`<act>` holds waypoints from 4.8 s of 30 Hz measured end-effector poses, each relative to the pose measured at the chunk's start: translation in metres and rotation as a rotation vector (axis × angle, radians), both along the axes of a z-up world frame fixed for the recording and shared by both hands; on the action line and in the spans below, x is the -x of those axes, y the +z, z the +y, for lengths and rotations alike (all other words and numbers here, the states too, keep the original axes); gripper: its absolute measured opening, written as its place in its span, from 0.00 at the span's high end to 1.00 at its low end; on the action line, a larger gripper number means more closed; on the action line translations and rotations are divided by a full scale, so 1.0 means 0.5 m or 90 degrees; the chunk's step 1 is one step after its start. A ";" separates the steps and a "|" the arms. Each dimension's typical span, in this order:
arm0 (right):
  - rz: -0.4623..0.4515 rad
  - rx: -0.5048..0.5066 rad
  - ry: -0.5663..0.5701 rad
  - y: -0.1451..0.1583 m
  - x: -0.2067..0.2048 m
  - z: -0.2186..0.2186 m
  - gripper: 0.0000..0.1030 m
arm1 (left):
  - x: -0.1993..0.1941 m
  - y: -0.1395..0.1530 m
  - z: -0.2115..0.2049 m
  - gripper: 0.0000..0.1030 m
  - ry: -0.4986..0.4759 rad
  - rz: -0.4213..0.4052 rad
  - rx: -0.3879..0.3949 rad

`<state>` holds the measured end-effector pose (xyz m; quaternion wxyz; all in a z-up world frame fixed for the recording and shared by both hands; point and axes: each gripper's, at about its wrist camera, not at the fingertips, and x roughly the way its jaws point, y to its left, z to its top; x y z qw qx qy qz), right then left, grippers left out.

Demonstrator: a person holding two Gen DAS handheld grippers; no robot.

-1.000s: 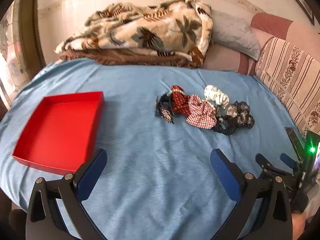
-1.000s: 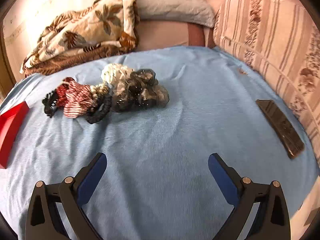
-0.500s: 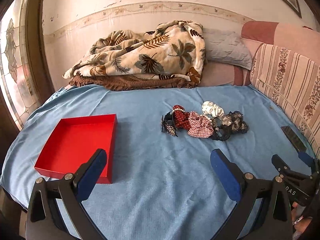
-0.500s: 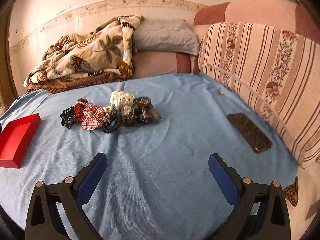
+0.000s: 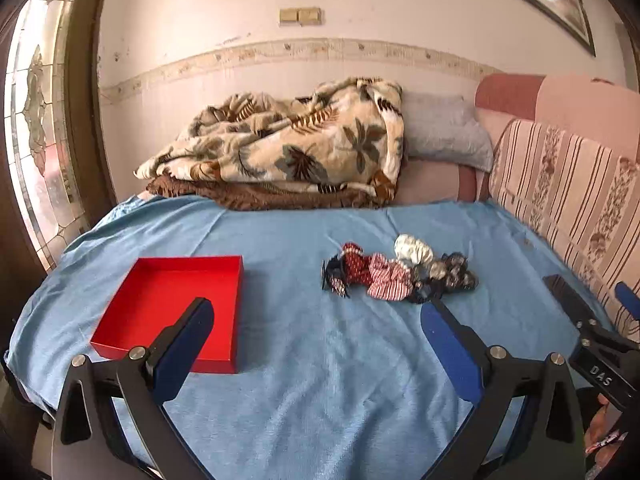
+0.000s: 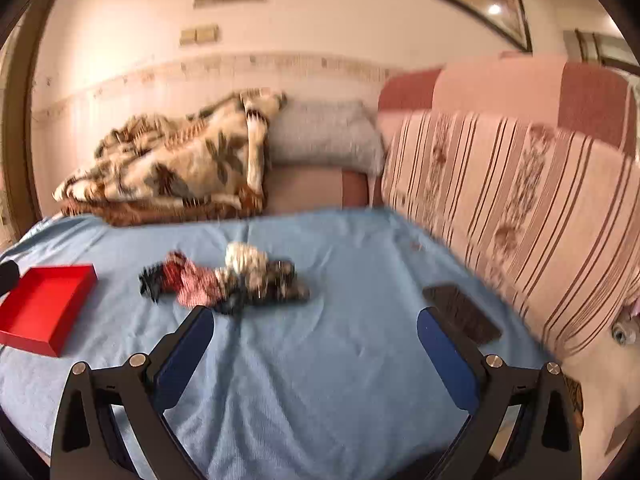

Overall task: Organize jewelry
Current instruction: 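Move both tools toward the pile of scrunchies beside the red tray, then grasp the red-white plaid scrunchie with the left tool while the right tool grasps the grey sheer scrunchie, then carry both scrunchies into the red tray and open both tools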

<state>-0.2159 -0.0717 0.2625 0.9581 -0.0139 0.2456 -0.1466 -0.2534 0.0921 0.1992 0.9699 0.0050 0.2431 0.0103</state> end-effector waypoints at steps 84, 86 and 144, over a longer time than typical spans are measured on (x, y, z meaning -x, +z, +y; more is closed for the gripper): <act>0.250 -0.344 0.145 -0.322 -0.532 -0.214 0.52 | -0.604 -0.344 -0.166 0.78 -0.140 0.381 0.139; 0.253 -0.342 0.142 -0.324 -0.533 -0.215 0.56 | -0.603 -0.348 -0.168 0.88 -0.137 0.382 0.140; 0.339 -0.375 0.455 -0.187 -0.597 0.594 0.93 | -0.456 -0.221 0.590 0.92 0.162 0.234 0.116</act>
